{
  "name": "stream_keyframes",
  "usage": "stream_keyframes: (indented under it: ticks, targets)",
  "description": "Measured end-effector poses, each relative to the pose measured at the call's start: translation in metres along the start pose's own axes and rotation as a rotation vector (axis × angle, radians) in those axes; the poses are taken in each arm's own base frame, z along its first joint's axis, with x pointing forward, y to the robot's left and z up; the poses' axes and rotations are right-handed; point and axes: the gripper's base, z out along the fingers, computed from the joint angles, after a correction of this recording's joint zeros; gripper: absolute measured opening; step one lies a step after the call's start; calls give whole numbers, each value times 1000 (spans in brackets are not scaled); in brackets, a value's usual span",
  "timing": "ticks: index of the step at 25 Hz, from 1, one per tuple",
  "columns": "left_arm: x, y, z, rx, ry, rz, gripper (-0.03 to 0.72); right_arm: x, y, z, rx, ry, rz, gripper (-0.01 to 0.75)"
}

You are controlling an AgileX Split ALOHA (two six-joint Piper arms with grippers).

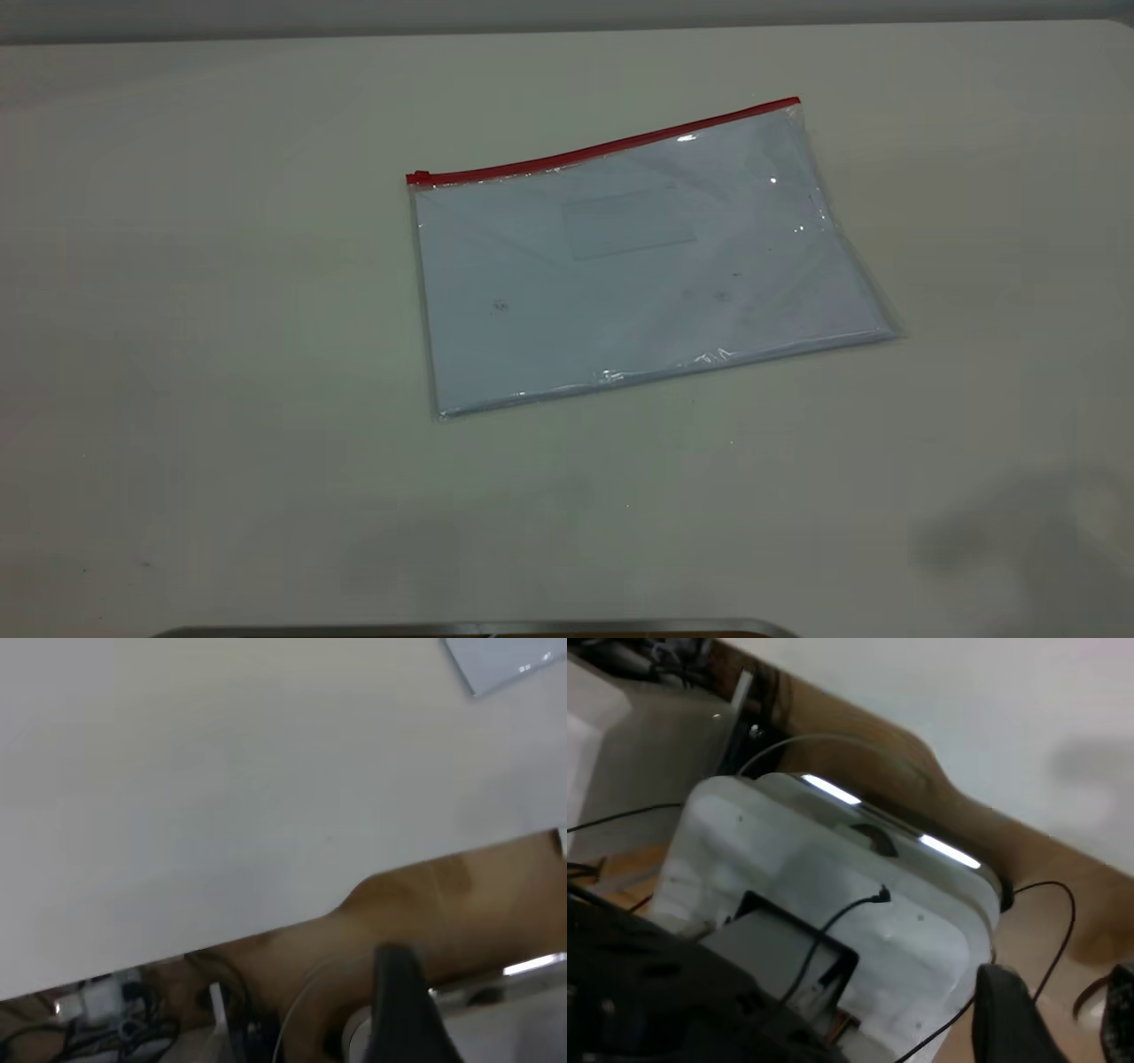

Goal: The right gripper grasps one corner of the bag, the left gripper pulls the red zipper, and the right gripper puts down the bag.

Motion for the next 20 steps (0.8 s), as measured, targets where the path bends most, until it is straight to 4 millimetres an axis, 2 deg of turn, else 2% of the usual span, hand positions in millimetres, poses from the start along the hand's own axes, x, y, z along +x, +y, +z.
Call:
stream_keyframes:
  ticks: [4,11,14,20]
  targets:
    - [26,-4,1,-13,-83,-11,497,50,3,5,99,-124,-47,304]
    - [48,-8,-6,-34,-231,8,497,102,12,-25,303,-465,-37,301]
    - [51,-8,-2,-39,-245,7,497,117,13,-32,356,-572,-7,301]
    - [51,-7,-2,-42,-249,0,497,131,16,-37,376,-665,2,301]
